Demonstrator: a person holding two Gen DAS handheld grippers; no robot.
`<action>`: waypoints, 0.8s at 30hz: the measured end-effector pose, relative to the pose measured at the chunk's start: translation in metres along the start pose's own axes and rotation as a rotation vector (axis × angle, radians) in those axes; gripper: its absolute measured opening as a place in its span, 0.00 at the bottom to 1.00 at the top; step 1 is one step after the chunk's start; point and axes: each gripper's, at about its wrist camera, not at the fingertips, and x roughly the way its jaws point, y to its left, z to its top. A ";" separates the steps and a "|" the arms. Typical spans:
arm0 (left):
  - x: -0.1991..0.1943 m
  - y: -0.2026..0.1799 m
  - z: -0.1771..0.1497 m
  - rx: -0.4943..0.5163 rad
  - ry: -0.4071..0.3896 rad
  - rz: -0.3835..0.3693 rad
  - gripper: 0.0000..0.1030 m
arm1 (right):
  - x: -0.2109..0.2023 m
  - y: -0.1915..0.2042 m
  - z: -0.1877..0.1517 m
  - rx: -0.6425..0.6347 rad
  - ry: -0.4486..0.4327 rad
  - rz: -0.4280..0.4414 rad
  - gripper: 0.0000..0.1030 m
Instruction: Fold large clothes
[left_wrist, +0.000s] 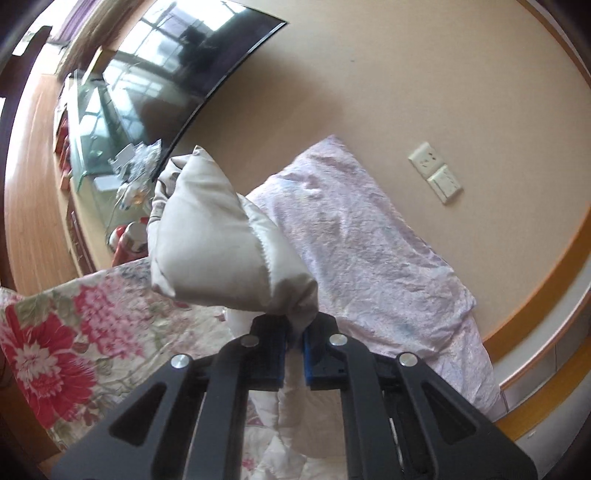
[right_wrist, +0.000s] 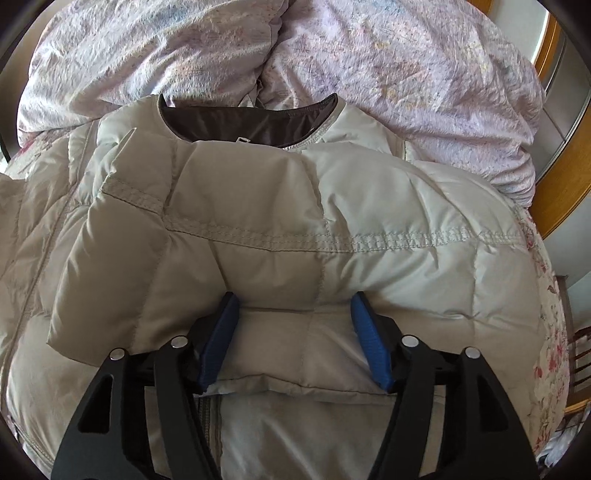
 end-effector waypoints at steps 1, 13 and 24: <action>0.001 -0.017 0.000 0.033 0.002 -0.017 0.07 | 0.000 0.001 0.000 -0.006 -0.003 -0.007 0.70; 0.035 -0.196 -0.080 0.373 0.165 -0.287 0.07 | -0.038 -0.046 -0.001 0.124 -0.009 0.146 0.74; 0.085 -0.240 -0.172 0.457 0.382 -0.351 0.07 | -0.059 -0.109 -0.013 0.214 -0.042 0.093 0.77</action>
